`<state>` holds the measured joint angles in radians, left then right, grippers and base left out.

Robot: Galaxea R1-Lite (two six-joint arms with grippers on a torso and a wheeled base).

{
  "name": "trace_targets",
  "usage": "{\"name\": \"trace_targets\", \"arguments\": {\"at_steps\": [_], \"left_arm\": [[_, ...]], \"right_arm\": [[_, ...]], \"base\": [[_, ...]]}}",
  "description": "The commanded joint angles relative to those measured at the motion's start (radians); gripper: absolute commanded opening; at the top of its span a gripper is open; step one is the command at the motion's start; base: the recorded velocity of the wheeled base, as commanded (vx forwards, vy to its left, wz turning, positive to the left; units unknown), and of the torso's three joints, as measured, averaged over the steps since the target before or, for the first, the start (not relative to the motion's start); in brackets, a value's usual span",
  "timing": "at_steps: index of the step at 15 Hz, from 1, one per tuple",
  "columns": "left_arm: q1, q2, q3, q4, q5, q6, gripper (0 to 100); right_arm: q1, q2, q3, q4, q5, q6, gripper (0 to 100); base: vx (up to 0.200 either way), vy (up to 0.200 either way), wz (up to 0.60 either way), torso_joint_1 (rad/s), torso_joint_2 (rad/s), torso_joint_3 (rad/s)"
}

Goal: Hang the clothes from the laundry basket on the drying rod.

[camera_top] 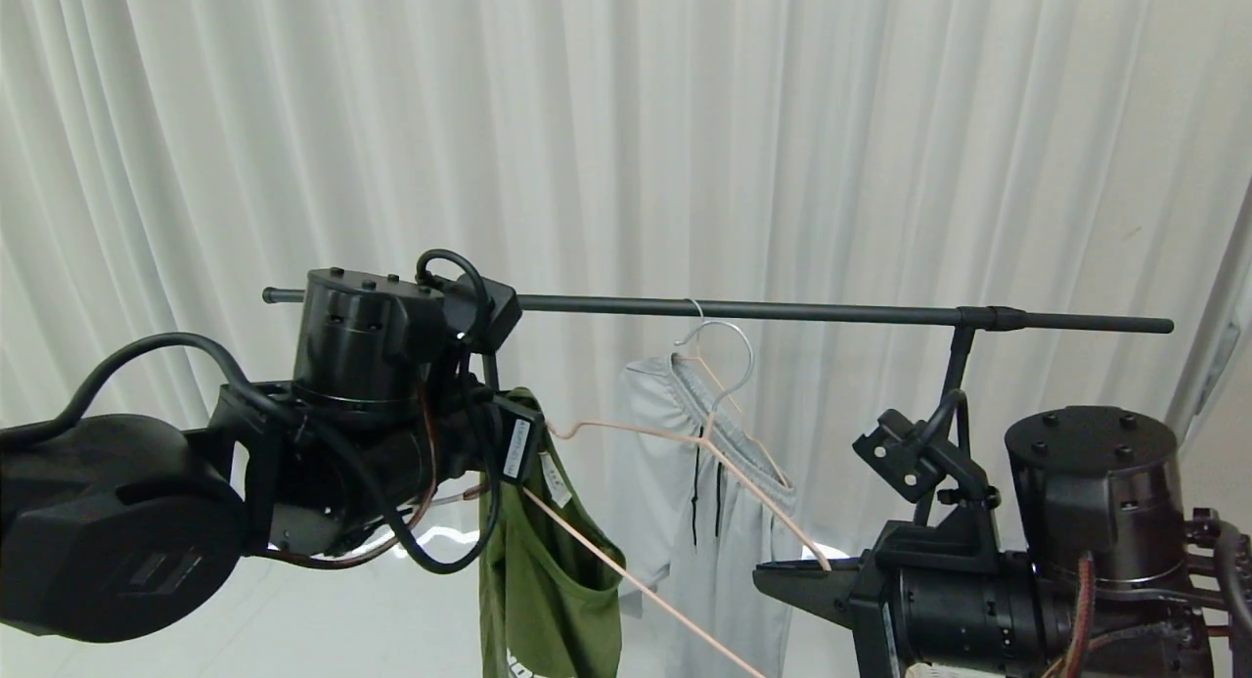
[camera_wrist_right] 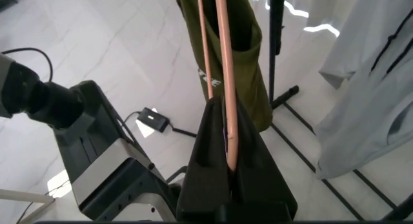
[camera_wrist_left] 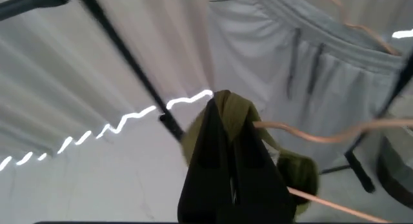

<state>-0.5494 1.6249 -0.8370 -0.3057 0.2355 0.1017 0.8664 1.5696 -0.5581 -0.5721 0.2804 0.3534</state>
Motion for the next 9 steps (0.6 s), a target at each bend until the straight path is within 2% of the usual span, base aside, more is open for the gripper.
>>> {"name": "trace_targets", "arguments": {"at_steps": [1, 4, 9], "left_arm": [[-0.027, -0.014, 0.004, -0.001, -0.025, 0.003, 0], [-0.072, -0.025, 0.004, -0.004, -0.073, 0.003, 0], [-0.087, -0.046, 0.003, -0.032, -0.154, 0.026, 0]], "right_arm": [[-0.009, 0.004, -0.008, -0.002, 0.020, -0.001, 0], [-0.009, 0.026, -0.022, -0.002, 0.042, -0.001, 0], [-0.026, 0.060, -0.037, 0.000, 0.042, -0.024, 0]], "base": [[0.000, 0.000, 0.00, 0.000, 0.00, 0.000], [0.000, 0.000, 0.00, 0.000, 0.00, 0.000], [0.000, 0.000, 0.00, 0.000, 0.00, 0.000]]}}
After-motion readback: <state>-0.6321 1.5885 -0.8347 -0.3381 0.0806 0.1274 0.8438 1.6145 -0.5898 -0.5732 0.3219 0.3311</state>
